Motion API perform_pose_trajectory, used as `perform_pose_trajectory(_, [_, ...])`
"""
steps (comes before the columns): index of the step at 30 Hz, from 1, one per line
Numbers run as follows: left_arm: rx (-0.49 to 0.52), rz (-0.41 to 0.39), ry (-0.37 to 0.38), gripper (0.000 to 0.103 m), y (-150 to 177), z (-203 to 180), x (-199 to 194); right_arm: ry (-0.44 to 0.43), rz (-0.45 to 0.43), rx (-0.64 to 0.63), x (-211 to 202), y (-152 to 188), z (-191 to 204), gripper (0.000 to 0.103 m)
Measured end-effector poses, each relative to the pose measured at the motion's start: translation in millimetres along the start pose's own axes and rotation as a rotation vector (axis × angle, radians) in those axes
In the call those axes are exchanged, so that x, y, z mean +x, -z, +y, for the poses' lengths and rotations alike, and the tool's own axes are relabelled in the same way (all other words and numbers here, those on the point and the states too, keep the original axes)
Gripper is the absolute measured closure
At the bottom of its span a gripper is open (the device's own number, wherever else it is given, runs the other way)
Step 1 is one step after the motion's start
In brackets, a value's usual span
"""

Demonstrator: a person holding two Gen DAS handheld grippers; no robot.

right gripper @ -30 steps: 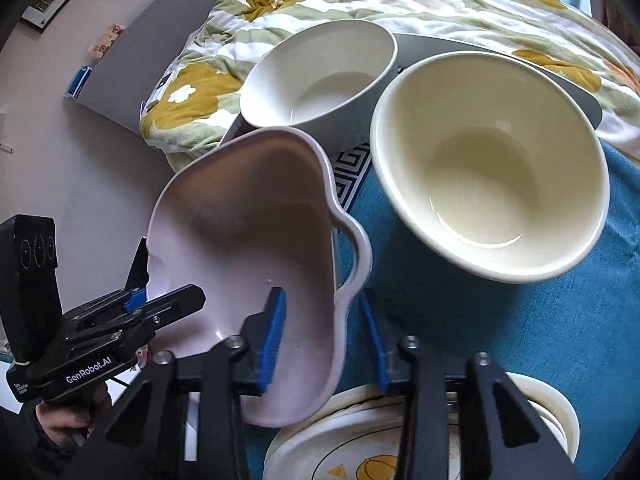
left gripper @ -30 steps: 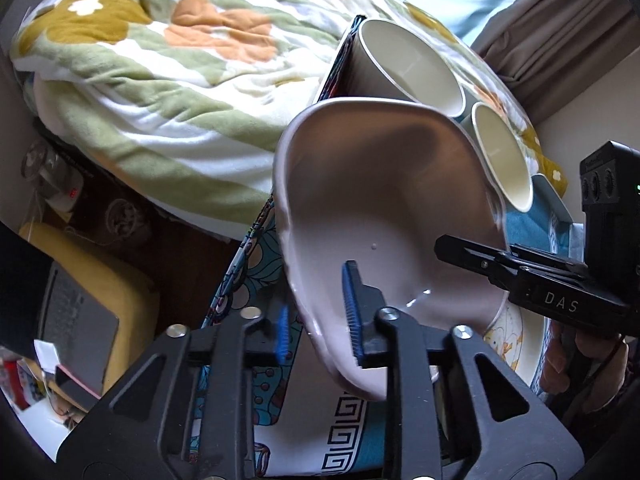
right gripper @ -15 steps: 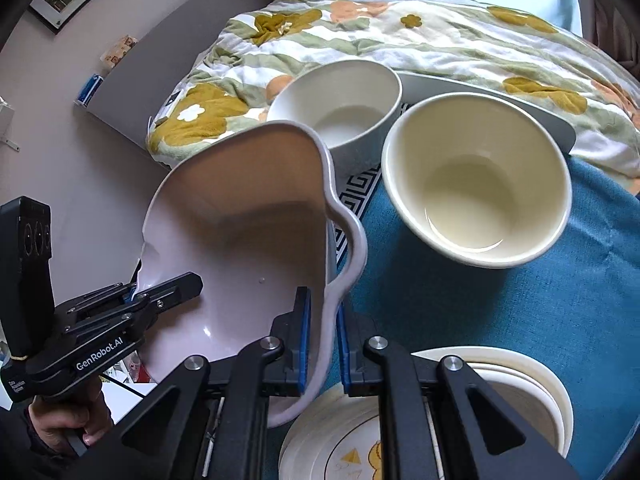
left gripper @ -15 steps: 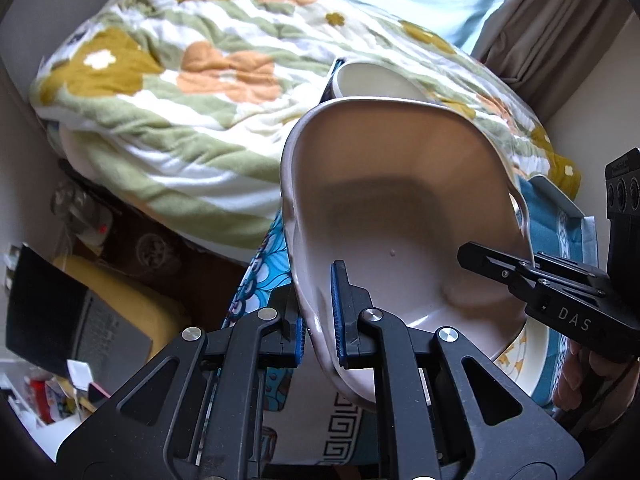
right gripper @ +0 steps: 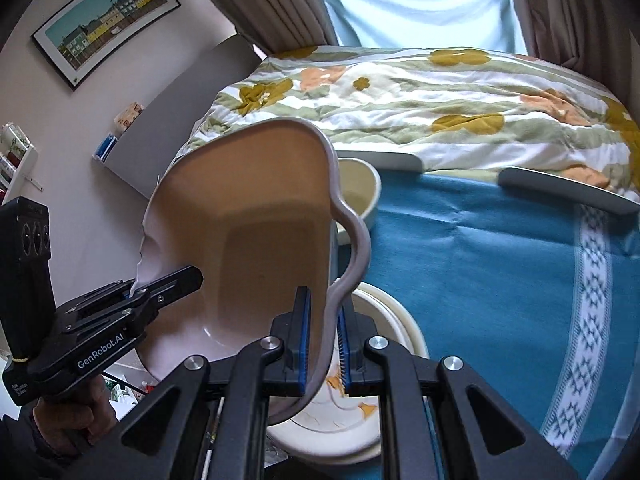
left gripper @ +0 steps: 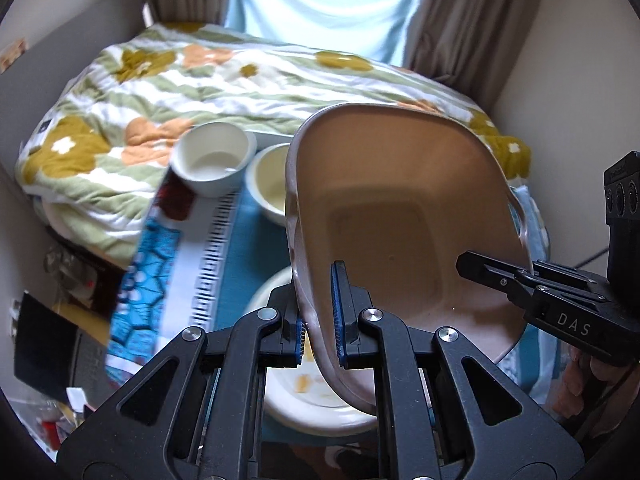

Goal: Organize plates and bowls
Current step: 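Lift the mauve basin and carry it across the blue cloth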

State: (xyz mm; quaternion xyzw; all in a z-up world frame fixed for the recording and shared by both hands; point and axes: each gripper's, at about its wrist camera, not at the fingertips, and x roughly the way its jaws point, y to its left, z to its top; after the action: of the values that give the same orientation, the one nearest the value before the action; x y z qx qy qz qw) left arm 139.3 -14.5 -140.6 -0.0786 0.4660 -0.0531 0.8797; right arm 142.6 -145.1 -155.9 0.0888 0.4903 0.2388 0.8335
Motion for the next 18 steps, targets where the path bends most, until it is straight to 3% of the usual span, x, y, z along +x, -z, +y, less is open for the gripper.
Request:
perform_pose_trajectory(9, [0.075, 0.074, 0.146, 0.094, 33.0, -126.1, 38.7, 0.122, -0.042, 0.124, -69.2, 53.1, -94.4, 0.091])
perform_pose_trajectory(13, [0.063, 0.157, 0.201, 0.094, 47.9, -158.4, 79.3, 0.171, -0.025, 0.184, -73.8, 73.3, -138.4, 0.092])
perform_pose_trajectory(18, [0.078, 0.225, 0.212, 0.094, 65.9, -185.6, 120.7, 0.194, 0.012, 0.246, -61.9, 90.1, -186.0, 0.092])
